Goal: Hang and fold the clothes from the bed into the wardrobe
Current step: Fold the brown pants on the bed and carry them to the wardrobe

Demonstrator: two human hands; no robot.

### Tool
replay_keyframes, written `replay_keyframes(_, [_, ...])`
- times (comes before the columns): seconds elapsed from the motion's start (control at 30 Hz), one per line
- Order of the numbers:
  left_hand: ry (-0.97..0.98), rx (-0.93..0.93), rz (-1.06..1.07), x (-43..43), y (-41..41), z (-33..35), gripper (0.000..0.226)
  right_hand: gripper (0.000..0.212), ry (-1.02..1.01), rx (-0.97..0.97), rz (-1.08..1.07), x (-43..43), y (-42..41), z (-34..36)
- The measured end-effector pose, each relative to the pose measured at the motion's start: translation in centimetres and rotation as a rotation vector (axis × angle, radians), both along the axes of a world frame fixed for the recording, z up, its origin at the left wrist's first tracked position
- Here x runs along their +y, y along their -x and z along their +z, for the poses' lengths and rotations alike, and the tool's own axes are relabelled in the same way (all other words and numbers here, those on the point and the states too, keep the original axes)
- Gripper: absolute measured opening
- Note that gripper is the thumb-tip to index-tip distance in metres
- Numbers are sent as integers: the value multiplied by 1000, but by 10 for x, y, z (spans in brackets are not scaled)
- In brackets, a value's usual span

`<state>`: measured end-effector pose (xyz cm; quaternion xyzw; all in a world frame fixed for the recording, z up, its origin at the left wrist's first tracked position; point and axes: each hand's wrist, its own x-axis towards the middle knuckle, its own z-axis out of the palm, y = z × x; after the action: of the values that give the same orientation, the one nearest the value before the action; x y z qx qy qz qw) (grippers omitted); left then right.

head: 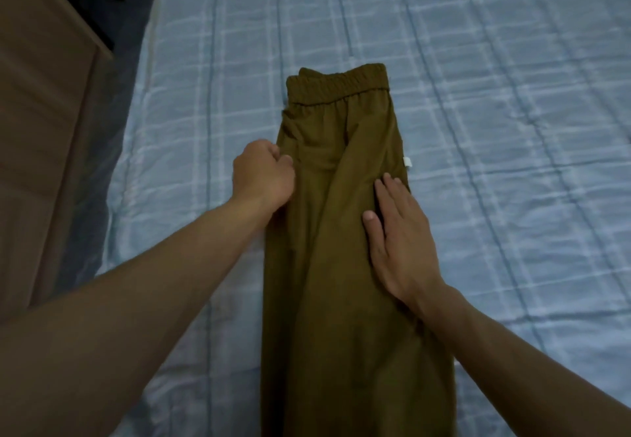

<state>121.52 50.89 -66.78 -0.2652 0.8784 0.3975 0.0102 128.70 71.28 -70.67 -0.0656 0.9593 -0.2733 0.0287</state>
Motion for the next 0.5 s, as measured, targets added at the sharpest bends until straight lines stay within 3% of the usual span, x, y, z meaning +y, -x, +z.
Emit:
replay_keyframes(0.1, [48,29,50,-25,15,6,21,63,-20,-3,-1,1,0,0])
replay_keyframes(0.23, [8,-70,-5,-41,13,-3,18,60,-42,-3,-10,-1,0,0])
replay_keyframes(0.3, [-27,-121,-51,-41,3,-9,42,61,-29,-22,-20,-2,0,1])
replay_keyframes(0.37, [63,-160,-158,-41,-5,-12,59,58,9,-38,-43,-2,3,5])
replay_keyframes(0.5, [172,-149,-237,-43,3,-2,69,52,48,-17,-70,-5,18,18])
